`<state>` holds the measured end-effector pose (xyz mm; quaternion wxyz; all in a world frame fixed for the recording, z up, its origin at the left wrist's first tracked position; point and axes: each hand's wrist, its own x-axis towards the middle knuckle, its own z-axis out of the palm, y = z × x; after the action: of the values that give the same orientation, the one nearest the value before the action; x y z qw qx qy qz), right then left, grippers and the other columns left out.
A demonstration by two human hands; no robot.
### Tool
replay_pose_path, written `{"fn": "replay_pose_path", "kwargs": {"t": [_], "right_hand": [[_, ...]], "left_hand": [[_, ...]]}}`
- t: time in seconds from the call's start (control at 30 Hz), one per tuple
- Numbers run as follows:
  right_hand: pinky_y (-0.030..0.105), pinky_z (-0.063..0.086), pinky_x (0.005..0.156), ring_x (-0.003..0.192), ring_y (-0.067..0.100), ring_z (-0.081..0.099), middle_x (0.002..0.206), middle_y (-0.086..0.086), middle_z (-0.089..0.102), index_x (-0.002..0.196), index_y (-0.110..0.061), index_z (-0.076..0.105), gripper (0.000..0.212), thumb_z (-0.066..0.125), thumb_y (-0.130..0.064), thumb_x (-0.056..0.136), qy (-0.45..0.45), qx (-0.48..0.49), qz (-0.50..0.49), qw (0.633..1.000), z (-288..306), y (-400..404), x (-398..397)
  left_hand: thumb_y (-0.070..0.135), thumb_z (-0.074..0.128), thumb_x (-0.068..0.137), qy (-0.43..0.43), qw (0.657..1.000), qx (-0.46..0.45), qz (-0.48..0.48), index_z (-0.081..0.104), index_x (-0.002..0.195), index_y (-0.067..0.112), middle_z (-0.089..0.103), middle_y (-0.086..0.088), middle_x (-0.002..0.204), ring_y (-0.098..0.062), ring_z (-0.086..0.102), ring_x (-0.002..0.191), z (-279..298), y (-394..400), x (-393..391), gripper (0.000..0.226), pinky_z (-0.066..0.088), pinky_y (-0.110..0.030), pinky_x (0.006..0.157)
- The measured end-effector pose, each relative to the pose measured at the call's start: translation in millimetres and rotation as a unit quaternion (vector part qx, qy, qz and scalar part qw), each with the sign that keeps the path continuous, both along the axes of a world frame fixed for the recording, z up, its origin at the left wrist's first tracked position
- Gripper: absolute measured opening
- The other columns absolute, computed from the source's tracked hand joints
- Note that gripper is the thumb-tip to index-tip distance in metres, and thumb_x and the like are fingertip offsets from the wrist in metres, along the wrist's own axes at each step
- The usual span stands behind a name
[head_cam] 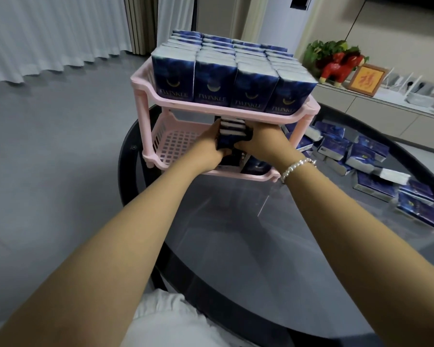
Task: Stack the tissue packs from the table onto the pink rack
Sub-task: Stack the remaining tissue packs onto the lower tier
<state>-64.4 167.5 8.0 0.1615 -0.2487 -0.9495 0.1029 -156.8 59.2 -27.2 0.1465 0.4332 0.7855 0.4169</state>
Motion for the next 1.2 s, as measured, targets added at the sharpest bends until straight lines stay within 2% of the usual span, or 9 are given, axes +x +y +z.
{"fn": "replay_pose_path", "kwargs": {"t": [0.17,0.3,0.53,0.7,0.8,0.9,0.97,1.07,1.2], "right_hand": [[0.034,0.041,0.090,0.107,0.035,0.054,0.112,0.017,0.063,0.113,-0.005,0.061,0.035,0.062,-0.027,0.085,0.053,0.077,0.000,0.996,-9,-10,12],[0.037,0.039,0.085,0.099,0.034,0.055,0.101,0.015,0.066,0.100,-0.006,0.065,0.030,0.053,-0.031,0.089,0.058,0.135,0.000,0.989,-15,-17,16],[0.039,0.041,0.092,0.104,0.035,0.054,0.118,0.015,0.063,0.103,0.000,0.066,0.028,0.052,-0.018,0.087,0.159,0.084,0.033,0.983,-30,-27,41],[0.037,0.045,0.095,0.107,0.031,0.055,0.122,0.012,0.061,0.111,-0.001,0.064,0.033,0.050,-0.018,0.087,0.177,0.057,0.064,0.980,-38,-32,59],[0.031,0.041,0.100,0.108,0.027,0.055,0.120,0.010,0.062,0.112,-0.003,0.065,0.029,0.057,-0.011,0.086,0.211,0.042,0.055,0.975,-39,-35,72],[0.032,0.040,0.100,0.110,0.027,0.055,0.117,0.010,0.064,0.112,-0.003,0.066,0.029,0.063,-0.011,0.085,0.234,0.013,0.028,0.972,-38,-37,89],[0.034,0.042,0.097,0.106,0.027,0.056,0.114,0.009,0.065,0.111,-0.004,0.066,0.027,0.062,-0.012,0.086,0.244,-0.013,0.013,0.970,-36,-38,103],[0.037,0.045,0.095,0.104,0.022,0.054,0.110,0.006,0.065,0.112,-0.008,0.066,0.026,0.061,-0.013,0.087,0.238,-0.049,-0.020,0.970,-33,-34,128],[0.037,0.045,0.095,0.104,0.020,0.053,0.105,0.003,0.064,0.111,-0.013,0.067,0.024,0.060,-0.017,0.088,0.220,-0.079,-0.072,0.970,-36,-16,162]], "left_hand": [[0.013,0.063,0.087,-0.005,1.000,-0.001,0.026,0.028,0.147,0.025,0.057,-0.007,0.129,-0.027,0.057,0.111,-12,7,2,0.071,0.048,-0.035,0.090],[0.015,0.061,0.088,0.015,0.998,-0.012,0.061,0.027,0.147,0.030,0.058,-0.007,0.127,-0.028,0.058,0.106,-17,10,1,0.070,0.046,-0.029,0.081],[0.023,0.065,0.084,0.001,0.999,-0.013,0.050,0.033,0.142,0.029,0.062,-0.002,0.123,-0.021,0.059,0.102,-16,9,0,0.067,0.040,-0.026,0.075],[0.019,0.070,0.082,-0.044,0.998,0.027,0.037,0.040,0.137,0.025,0.060,-0.001,0.125,-0.022,0.056,0.114,-7,-2,9,0.063,0.044,-0.028,0.090],[0.021,0.065,0.087,-0.018,0.998,0.039,0.048,0.038,0.139,0.022,0.053,-0.001,0.135,-0.020,0.048,0.125,0,-13,24,0.059,0.035,-0.022,0.092],[0.028,0.063,0.089,0.032,0.993,0.040,0.111,0.038,0.138,0.015,0.042,-0.006,0.142,-0.023,0.040,0.130,6,-23,45,0.056,0.033,-0.028,0.100],[0.026,0.064,0.088,0.085,0.983,0.062,0.148,0.048,0.122,0.009,0.045,-0.007,0.125,-0.024,0.044,0.118,10,-30,61,0.041,0.037,-0.033,0.098],[0.016,0.065,0.084,0.135,0.974,0.134,0.121,0.057,0.097,0.010,0.046,0.004,0.099,-0.016,0.051,0.090,18,-33,88,0.017,0.044,-0.033,0.087],[0.009,0.064,0.084,0.113,0.983,0.143,0.040,0.060,0.089,0.014,0.048,0.006,0.091,-0.003,0.049,0.069,27,-16,125,0.009,0.038,-0.004,0.071]]}}
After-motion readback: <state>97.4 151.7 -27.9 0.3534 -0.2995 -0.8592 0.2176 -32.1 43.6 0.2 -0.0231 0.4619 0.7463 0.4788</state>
